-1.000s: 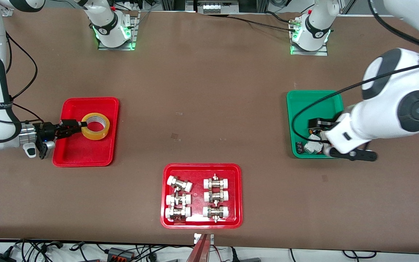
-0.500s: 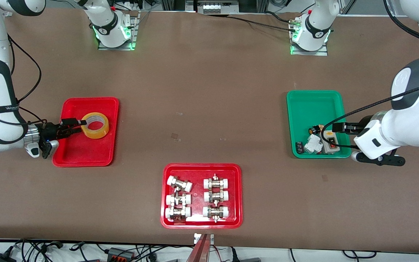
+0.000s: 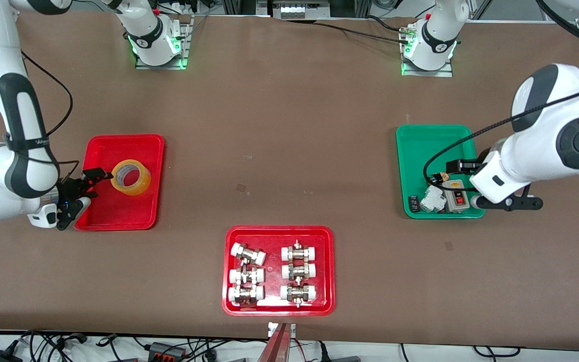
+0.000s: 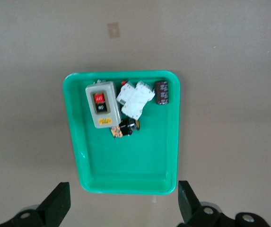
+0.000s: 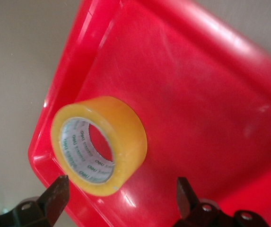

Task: Left arm passes tape to right arm into tray

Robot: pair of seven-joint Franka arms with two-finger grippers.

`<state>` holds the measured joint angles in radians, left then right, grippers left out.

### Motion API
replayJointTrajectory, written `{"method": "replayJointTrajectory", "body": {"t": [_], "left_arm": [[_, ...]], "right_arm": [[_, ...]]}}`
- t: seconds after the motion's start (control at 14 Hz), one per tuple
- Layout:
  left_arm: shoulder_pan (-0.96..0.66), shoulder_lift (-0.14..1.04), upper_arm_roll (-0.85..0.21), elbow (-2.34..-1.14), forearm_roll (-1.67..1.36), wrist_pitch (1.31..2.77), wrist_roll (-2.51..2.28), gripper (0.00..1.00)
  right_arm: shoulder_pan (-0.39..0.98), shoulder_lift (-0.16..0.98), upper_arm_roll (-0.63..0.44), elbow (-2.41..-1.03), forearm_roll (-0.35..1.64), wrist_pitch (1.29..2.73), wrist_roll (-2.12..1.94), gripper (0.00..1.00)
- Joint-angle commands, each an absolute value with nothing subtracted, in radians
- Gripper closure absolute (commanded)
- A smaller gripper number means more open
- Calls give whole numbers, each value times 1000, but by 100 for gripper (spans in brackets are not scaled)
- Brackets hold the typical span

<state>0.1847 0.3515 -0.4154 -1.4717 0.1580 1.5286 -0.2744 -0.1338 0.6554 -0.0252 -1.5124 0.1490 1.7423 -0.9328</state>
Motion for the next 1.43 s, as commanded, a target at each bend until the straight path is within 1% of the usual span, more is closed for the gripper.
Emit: {"method": "replayJointTrajectory", "body": {"t": [0.0, 0.14, 0.21, 0.29, 0.43, 0.57, 0.71, 0.86, 1.0, 1.07, 1.14, 1.21, 1.29, 1.36], "left_arm": [[186, 293, -429, -1476, 57, 1444, -340, 0], [83, 348, -402, -1375, 69, 1366, -363, 0], [62, 376, -382, -1309, 69, 1338, -389, 0], [63, 382, -382, -1296, 63, 1332, -403, 0], [89, 371, -380, -1328, 54, 1335, -403, 0], [159, 368, -380, -1342, 15, 1344, -375, 0], [187, 356, -382, -1367, 23, 1361, -345, 0], [190, 318, -383, -1434, 26, 1419, -345, 0], [210, 246, -383, -1558, 25, 1512, -321, 0], [218, 223, -385, -1595, 25, 1538, -305, 0], [219, 222, -384, -1592, 26, 1542, -299, 0], [215, 218, -373, -1592, 26, 1542, -298, 0], [197, 212, -338, -1589, 34, 1540, -298, 0], [116, 210, -243, -1574, 50, 1542, -288, 0]], "right_arm": [[-75, 522, -34, -1537, 20, 1755, -786, 0], [-49, 445, -32, -1551, -12, 1744, -642, 0], [-43, 410, -32, -1555, -14, 1729, -580, 0], [-37, 376, -31, -1555, -12, 1701, -510, 0], [-19, 306, -26, -1555, -12, 1666, -357, 0], [6, 229, -28, -1557, -12, 1614, -267, 0], [29, 158, -26, -1557, -14, 1548, -192, 0], [52, 106, -26, -1557, -15, 1487, -97, 0], [55, 57, -25, -1559, -14, 1444, -45, 0], [57, 37, -25, -1560, -14, 1430, -28, 0], [57, 8, -25, -1572, -14, 1424, -20, 0], [57, -20, -25, -1594, -14, 1425, -8, 0], [58, -55, -25, -1626, -14, 1439, 8, 0], [58, -84, -25, -1655, -14, 1460, 11, 0]]}}
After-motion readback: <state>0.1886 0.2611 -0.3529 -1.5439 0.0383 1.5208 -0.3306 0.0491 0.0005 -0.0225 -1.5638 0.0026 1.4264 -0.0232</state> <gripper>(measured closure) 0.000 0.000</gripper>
